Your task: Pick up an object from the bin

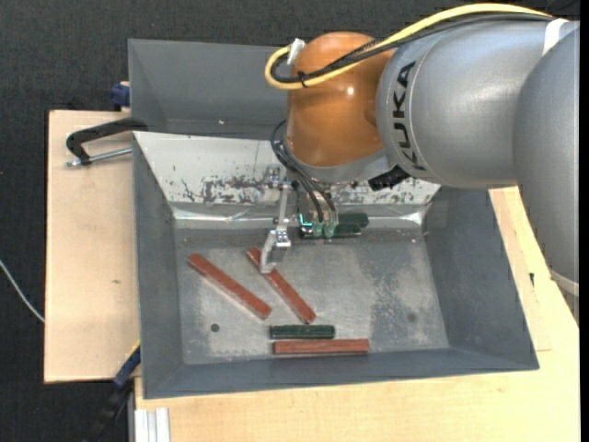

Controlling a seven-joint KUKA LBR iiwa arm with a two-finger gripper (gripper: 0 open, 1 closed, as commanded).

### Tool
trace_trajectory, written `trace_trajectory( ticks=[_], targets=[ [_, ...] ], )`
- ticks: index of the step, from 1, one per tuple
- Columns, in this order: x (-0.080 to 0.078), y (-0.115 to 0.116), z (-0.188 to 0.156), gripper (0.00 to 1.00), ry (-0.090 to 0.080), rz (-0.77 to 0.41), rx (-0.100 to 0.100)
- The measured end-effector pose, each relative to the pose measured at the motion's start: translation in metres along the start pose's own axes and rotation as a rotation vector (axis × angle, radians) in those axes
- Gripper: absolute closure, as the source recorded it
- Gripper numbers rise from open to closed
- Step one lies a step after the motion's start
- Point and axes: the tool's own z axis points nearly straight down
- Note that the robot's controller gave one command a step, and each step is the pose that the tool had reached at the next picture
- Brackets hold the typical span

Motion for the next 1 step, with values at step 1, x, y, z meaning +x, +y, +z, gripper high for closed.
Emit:
trace_trajectory(
  ticks=[1],
  targets=[
    [-0.0017, -0.0006, -0.0051, 0.0, -0.009, 0.002, -0.001]
  ],
)
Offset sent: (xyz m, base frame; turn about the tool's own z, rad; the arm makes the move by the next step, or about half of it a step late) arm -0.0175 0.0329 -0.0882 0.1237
